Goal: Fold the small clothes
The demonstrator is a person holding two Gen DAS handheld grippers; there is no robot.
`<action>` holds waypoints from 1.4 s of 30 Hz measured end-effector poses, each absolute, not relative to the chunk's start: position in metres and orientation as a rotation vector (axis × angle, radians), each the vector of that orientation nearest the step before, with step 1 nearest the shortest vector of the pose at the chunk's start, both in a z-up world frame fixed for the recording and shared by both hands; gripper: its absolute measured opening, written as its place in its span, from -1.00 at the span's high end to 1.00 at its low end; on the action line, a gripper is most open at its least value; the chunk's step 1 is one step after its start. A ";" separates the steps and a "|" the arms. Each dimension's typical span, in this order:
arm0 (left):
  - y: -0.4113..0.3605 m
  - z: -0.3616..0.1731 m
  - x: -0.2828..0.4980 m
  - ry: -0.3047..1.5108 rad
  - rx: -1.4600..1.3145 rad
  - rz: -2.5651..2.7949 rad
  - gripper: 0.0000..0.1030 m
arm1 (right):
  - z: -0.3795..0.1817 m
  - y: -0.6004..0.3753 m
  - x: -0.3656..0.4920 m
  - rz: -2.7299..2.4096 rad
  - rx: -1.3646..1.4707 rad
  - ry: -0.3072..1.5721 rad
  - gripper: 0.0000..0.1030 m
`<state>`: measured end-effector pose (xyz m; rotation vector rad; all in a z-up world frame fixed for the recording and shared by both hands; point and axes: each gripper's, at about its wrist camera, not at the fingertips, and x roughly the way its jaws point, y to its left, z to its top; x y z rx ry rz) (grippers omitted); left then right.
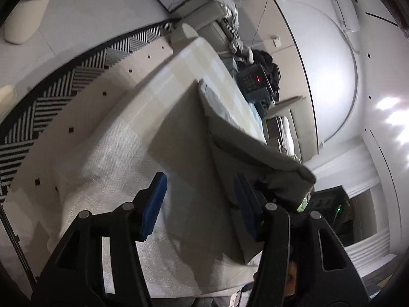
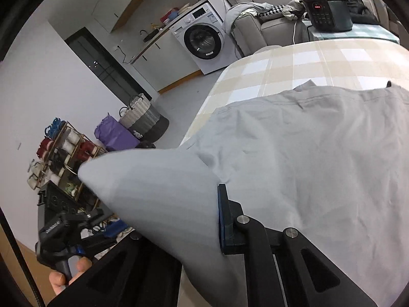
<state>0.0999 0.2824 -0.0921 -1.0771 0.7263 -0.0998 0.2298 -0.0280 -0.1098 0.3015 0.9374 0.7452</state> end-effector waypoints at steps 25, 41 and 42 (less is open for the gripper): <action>0.245 -0.156 0.301 0.939 -1.370 -0.568 -0.62 | -0.093 -0.019 0.171 0.750 0.032 0.754 0.88; 0.206 -0.095 0.343 1.056 -0.898 -0.361 0.90 | -0.093 -0.048 0.151 0.772 0.101 0.680 0.88; 0.200 -0.079 0.336 1.055 -0.850 -0.356 0.90 | -0.092 -0.052 0.149 0.773 0.122 0.667 0.88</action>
